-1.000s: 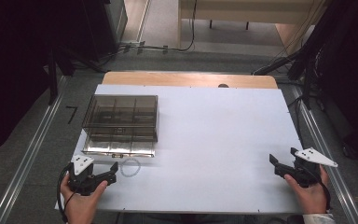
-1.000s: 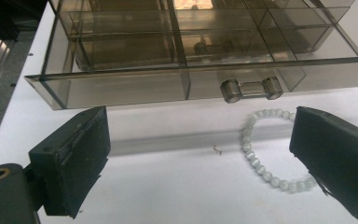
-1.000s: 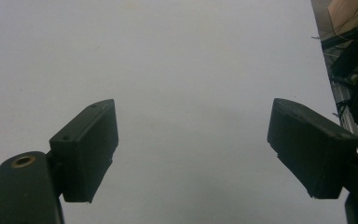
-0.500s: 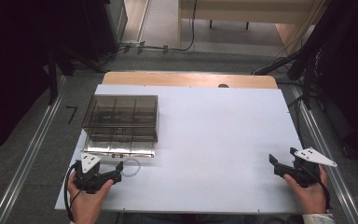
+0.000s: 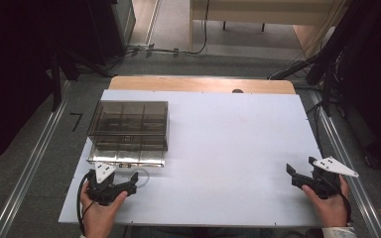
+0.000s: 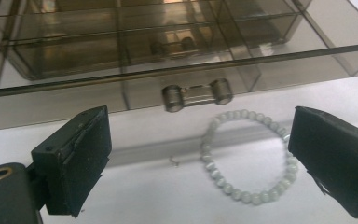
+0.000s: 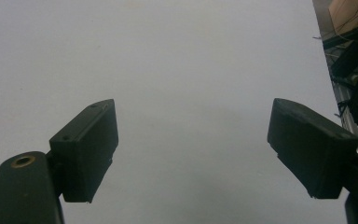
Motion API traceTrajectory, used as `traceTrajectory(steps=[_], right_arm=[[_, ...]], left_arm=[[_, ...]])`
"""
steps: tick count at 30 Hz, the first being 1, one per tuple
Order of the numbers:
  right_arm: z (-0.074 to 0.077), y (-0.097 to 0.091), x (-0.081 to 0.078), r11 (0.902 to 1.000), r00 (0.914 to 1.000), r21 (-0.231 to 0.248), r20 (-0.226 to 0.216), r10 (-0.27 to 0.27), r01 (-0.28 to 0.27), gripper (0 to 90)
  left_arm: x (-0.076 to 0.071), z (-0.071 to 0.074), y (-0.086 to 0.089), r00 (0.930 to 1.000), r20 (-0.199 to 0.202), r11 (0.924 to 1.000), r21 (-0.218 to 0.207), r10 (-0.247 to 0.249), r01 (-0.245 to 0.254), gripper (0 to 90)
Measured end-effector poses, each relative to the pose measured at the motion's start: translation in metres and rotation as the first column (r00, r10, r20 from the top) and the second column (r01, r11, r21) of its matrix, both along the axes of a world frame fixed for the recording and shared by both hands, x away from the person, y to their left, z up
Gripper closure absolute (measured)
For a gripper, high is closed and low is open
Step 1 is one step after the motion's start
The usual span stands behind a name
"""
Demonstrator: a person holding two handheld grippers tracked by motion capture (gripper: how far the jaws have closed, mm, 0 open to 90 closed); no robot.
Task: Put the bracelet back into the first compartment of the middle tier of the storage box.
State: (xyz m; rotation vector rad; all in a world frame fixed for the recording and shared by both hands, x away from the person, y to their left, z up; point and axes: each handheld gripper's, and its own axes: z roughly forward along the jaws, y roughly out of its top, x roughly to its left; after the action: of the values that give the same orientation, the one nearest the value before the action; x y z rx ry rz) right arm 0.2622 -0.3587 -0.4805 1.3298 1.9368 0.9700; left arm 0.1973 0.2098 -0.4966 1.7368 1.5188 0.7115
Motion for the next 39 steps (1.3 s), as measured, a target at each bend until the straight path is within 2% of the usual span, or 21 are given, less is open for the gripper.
traceTrajectory(steps=[10, 26, 29, 39], right_arm=[[0.000, 0.000, 0.000, 1.0000, 1.0000, 0.004, -0.006, -0.001, 0.001, 14.8], [0.000, 0.000, 0.001, 1.0000, 1.0000, 0.001, -0.008, 0.000, 0.000, 14.5], [0.000, 0.000, 0.001, 1.0000, 0.9999, 0.001, -0.011, -0.003, 0.003, 14.5], [-0.001, 0.000, 0.000, 1.0000, 0.9999, 0.001, -0.013, -0.005, 0.005, 14.4]], left_arm=[[0.002, -0.002, -0.003, 0.9999, -0.010, 0.9999, 0.008, 0.007, -0.007, 10.5], [0.007, -0.009, -0.004, 0.9970, -0.077, 0.9993, 0.037, 0.005, -0.002, 22.1], [0.008, -0.011, -0.004, 0.9960, -0.089, 0.9996, 0.028, -0.003, 0.005, 23.0], [0.010, -0.014, -0.004, 0.9940, -0.109, 0.9981, 0.062, -0.001, 0.008, 35.1]])
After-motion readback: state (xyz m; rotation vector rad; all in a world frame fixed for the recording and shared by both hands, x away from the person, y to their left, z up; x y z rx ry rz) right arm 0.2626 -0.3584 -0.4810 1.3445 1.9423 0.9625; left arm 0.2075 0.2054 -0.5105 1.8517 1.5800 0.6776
